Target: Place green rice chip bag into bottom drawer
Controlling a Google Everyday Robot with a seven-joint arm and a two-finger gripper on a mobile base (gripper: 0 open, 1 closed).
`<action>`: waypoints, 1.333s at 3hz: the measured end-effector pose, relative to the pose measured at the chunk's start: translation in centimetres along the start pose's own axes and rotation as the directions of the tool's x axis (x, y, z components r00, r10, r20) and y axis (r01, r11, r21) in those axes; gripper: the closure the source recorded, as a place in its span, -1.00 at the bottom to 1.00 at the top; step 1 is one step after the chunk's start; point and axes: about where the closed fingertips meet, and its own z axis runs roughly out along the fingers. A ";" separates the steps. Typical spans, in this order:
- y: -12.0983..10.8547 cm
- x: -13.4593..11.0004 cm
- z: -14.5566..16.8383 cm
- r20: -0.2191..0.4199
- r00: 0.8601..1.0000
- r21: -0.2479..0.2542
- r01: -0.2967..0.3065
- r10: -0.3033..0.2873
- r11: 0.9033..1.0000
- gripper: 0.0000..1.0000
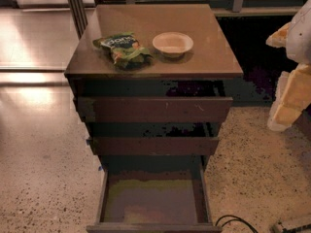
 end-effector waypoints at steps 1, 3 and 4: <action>-0.2 -0.3 0.5 -0.006 1.000 0.009 0.006 -0.006 1.000 -1.00; -6.6 -7.2 6.7 0.089 0.986 0.050 0.137 -0.141 0.989 -1.00; -11.8 -11.5 9.1 0.142 0.971 0.111 0.176 -0.191 0.978 -1.00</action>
Offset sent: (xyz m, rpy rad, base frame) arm 0.0967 0.0688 -0.0513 0.0302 -0.0654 0.1826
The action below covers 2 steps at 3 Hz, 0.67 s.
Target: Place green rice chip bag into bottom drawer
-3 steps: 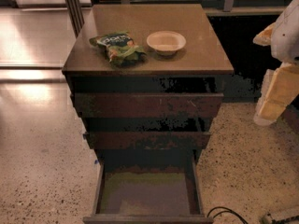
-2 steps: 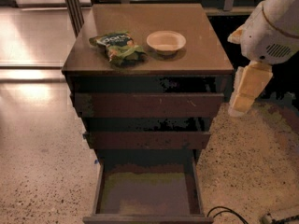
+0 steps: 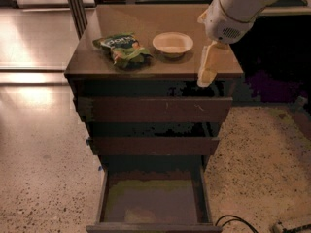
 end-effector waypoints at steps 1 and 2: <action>0.0 -0.1 0.1 0.002 1.000 0.000 0.001 -0.001 1.000 -1.00; -1.6 -2.0 1.4 0.049 0.997 0.011 0.054 -0.055 0.998 -1.00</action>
Offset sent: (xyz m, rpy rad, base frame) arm 0.0668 0.0705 0.0041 0.0820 -0.1032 0.2181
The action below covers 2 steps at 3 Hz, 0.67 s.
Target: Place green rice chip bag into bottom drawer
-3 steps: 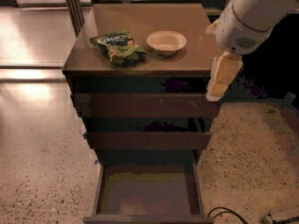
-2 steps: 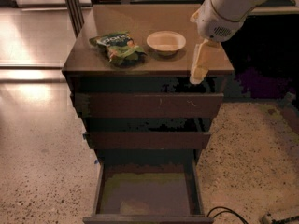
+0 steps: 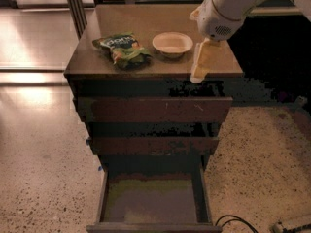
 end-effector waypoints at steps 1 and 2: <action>-4.0 -4.1 3.6 0.103 0.988 0.009 0.111 -0.111 0.994 -1.00; -6.3 -6.7 6.0 0.190 0.969 0.004 0.162 -0.160 0.987 -1.00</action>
Offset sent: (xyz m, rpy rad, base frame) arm 0.1124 0.1087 -0.0001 0.1775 -0.0675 0.3164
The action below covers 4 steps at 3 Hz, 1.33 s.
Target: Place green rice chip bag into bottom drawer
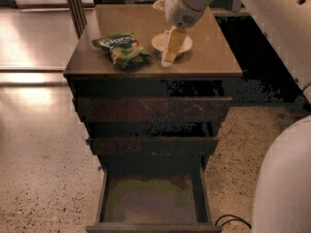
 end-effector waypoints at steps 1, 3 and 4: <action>-2.1 -2.8 3.9 0.091 0.994 -0.026 0.066 -0.064 0.997 -1.00; -2.0 -3.7 6.9 0.137 0.987 -0.056 0.097 -0.088 0.994 -1.00; -2.0 -4.6 9.9 0.184 0.977 -0.083 0.128 -0.111 0.988 -1.00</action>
Offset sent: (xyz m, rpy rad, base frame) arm 0.0188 0.0395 -0.0100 0.0381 0.0064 0.0934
